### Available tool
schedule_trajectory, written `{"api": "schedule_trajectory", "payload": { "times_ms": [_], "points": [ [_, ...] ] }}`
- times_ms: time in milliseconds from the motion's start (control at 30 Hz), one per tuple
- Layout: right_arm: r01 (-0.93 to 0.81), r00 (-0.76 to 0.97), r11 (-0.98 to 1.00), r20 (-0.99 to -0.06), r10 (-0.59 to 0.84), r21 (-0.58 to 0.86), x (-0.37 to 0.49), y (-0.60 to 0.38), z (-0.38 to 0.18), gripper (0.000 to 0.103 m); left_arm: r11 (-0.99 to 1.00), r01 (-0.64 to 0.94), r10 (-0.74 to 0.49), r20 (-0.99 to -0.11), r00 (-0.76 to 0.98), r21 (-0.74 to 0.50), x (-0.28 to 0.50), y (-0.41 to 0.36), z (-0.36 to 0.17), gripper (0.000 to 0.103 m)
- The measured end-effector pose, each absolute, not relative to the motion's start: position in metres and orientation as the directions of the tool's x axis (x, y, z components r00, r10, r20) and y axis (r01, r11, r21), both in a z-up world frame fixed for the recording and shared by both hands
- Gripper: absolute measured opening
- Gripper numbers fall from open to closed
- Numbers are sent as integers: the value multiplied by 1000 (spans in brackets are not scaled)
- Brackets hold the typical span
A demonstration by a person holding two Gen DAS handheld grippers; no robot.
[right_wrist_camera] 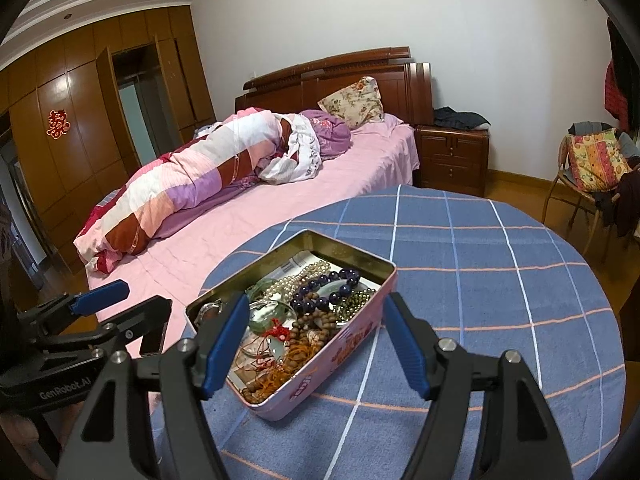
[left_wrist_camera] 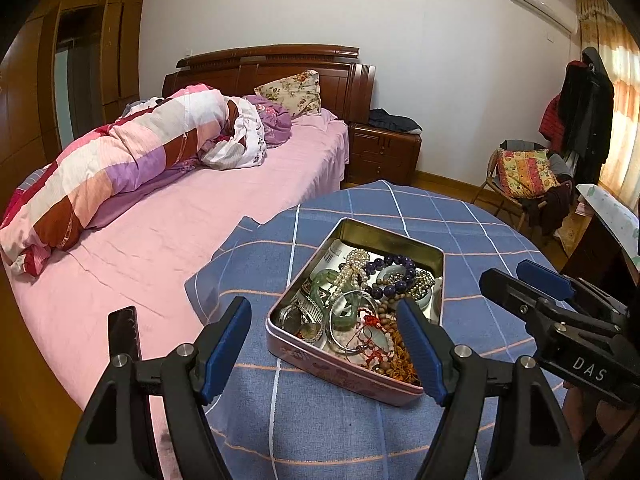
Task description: Organize jewelry
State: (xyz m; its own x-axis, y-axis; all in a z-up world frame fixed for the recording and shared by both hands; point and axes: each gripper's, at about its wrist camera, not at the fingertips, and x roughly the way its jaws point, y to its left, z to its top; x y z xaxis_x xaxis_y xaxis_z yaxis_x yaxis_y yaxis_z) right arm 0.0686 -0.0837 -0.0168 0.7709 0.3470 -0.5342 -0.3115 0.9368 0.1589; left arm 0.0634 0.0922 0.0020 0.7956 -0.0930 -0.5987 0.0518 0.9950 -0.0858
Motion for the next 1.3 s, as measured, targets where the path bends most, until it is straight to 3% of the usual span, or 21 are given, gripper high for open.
{"api": "schedule_trajectory", "payload": {
  "times_ms": [1300],
  "points": [
    [-310,766,937,-541,347,162,66,-82,-19,73,994,68,-103,-610,786,-81,64,89,0,75]
  ]
}}
